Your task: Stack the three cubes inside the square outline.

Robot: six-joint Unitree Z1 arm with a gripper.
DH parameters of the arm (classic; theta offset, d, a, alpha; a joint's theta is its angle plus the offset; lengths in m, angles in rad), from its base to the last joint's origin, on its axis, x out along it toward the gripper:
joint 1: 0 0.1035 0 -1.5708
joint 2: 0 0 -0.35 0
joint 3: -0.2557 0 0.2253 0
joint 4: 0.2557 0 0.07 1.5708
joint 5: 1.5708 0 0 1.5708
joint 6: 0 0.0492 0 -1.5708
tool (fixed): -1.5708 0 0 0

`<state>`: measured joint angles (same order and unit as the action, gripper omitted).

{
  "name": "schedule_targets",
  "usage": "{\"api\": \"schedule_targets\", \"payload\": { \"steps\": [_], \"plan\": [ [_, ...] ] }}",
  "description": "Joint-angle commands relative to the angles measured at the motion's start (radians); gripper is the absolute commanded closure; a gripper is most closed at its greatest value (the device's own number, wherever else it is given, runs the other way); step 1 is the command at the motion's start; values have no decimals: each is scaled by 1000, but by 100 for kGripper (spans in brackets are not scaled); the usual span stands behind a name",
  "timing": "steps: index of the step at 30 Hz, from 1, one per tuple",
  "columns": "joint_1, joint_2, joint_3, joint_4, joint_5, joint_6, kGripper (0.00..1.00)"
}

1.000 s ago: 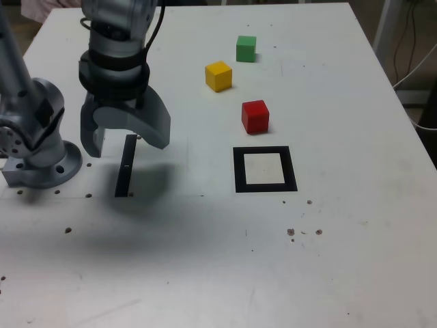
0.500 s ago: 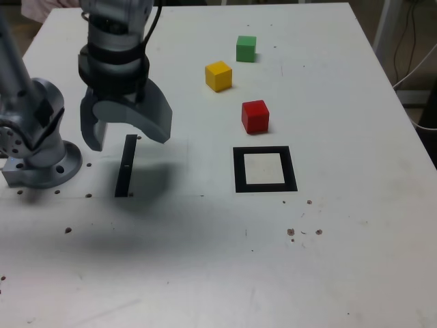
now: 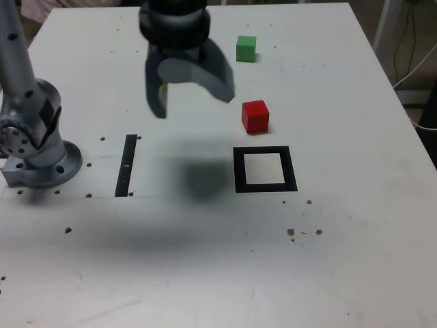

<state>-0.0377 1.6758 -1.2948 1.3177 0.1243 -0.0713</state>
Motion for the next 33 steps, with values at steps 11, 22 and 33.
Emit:
{"api": "schedule_targets", "payload": {
  "steps": [11, 22, 33],
  "plan": [
    [188, 223, -253, 105, 1, 180, 2],
    [259, 377, -345, 90, -14, 235, 1],
    [262, 439, -324, 34, -47, 235, 8]
  ]
}}
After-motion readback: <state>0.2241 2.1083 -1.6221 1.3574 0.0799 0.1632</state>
